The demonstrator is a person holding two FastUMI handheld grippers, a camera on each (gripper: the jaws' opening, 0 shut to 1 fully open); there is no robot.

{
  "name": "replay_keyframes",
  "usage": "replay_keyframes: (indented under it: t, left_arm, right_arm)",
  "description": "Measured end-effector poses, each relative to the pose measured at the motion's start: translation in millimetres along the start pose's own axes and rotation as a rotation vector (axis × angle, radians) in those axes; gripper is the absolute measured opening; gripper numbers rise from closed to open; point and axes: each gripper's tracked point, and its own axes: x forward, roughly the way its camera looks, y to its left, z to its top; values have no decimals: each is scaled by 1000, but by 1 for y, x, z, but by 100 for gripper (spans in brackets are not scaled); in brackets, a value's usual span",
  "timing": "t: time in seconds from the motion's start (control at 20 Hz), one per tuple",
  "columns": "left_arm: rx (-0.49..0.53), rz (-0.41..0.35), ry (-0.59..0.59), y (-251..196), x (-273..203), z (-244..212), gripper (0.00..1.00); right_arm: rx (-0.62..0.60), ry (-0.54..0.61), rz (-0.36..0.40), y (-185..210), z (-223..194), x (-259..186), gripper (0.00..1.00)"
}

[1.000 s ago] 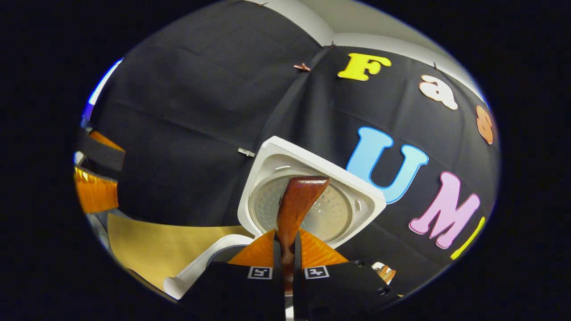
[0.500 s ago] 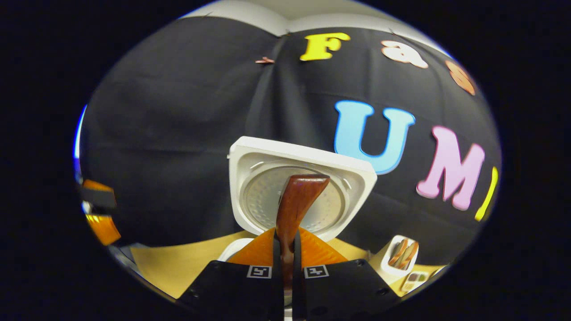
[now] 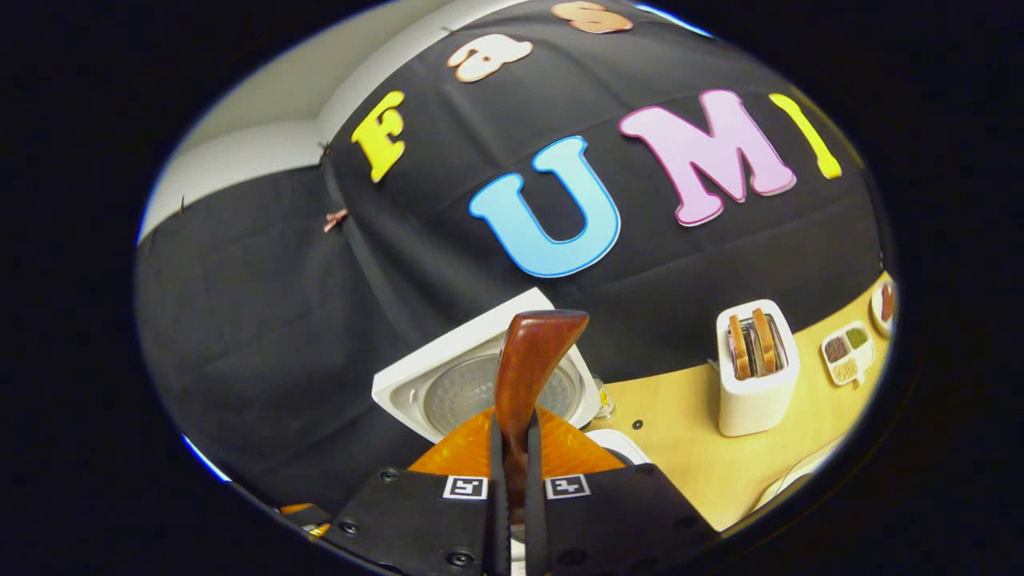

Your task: Close the left gripper, press the button to open the rice cooker; take a wooden spoon from the chopstick holder with the right hand, scoop a spoonful of rice and pour it into the rice cooker, then put the wooden spoon back into the chopstick holder.

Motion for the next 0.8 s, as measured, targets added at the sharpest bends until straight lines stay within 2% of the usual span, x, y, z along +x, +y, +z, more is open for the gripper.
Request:
replay_keyframes:
  t: [0.2, 0.45, 0.8]
  left_arm:
    - [11, -25, -16, -24, -1, 9, 95]
    - [-10, -63, -26, -59, -1, 15, 95]
    - [19, -82, -42, -101, 0, 23, 95]
  right_arm:
    - [114, -85, 5, -18, 42, -44, 11]
    - [113, -190, -32, -55, 93, -116, 11]
    - [-55, -270, -200, -153, 145, -211, 11]
